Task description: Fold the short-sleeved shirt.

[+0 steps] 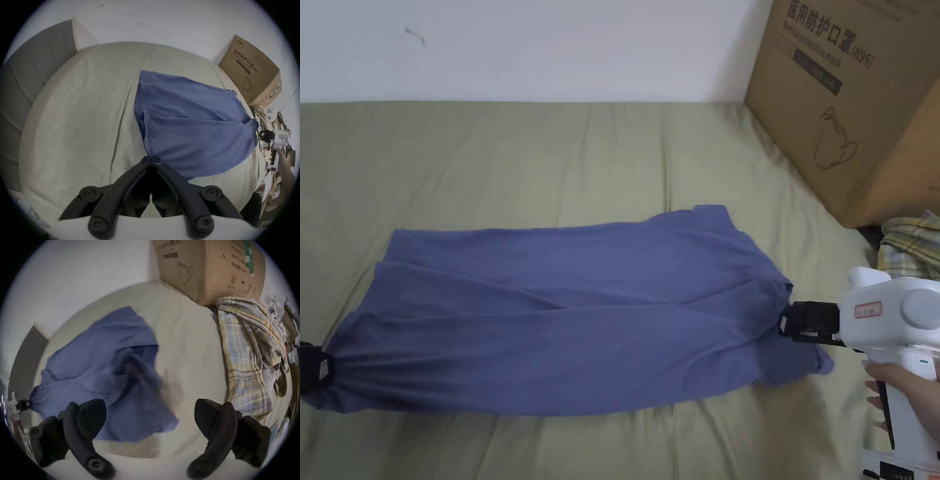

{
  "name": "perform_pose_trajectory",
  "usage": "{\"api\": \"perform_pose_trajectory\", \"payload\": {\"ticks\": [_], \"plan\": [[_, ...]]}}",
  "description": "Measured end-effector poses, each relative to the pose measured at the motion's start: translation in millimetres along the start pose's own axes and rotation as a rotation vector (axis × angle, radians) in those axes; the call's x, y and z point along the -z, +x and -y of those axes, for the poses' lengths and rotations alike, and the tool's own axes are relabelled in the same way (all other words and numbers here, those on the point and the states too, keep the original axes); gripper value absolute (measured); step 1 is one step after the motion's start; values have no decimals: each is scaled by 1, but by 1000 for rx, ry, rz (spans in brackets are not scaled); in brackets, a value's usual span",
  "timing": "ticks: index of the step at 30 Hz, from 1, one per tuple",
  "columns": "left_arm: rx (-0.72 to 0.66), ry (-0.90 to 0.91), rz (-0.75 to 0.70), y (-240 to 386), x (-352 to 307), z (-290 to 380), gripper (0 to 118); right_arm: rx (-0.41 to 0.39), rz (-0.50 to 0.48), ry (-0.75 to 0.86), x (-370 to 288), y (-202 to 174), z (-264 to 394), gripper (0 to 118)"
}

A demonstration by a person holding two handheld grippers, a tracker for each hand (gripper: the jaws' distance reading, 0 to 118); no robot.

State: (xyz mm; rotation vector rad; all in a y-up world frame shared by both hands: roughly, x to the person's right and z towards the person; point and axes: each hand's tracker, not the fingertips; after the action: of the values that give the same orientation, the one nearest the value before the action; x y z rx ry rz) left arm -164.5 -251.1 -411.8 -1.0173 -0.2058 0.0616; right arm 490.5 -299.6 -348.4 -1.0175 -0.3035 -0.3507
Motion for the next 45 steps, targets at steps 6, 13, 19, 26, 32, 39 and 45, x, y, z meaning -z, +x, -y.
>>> {"api": "perform_pose_trajectory", "payload": {"ticks": [6,13,19,26,32,39,45], "plan": [[8,-17,-11,16,-8,13,0,-35,77,-149,18,-12,8,77],[-81,-37,-4,-6,-3,17,0,-117,-57,-103,-25,-11,5,5],[-87,-26,15,-13,-30,19,0,18,-143,-56,-84,22,13,5],[-78,-54,74,-20,-80,67,0,34,-149,-121,-130,48,82,5],[-92,-153,101,-55,-49,108,1,40,-104,-203,-101,63,135,7],[-87,-89,9,-40,-57,121,117,-102,110,-105,-100,44,127,98],[16,129,0,12,-113,93,116,-222,82,103,-152,-10,101,98]]}}
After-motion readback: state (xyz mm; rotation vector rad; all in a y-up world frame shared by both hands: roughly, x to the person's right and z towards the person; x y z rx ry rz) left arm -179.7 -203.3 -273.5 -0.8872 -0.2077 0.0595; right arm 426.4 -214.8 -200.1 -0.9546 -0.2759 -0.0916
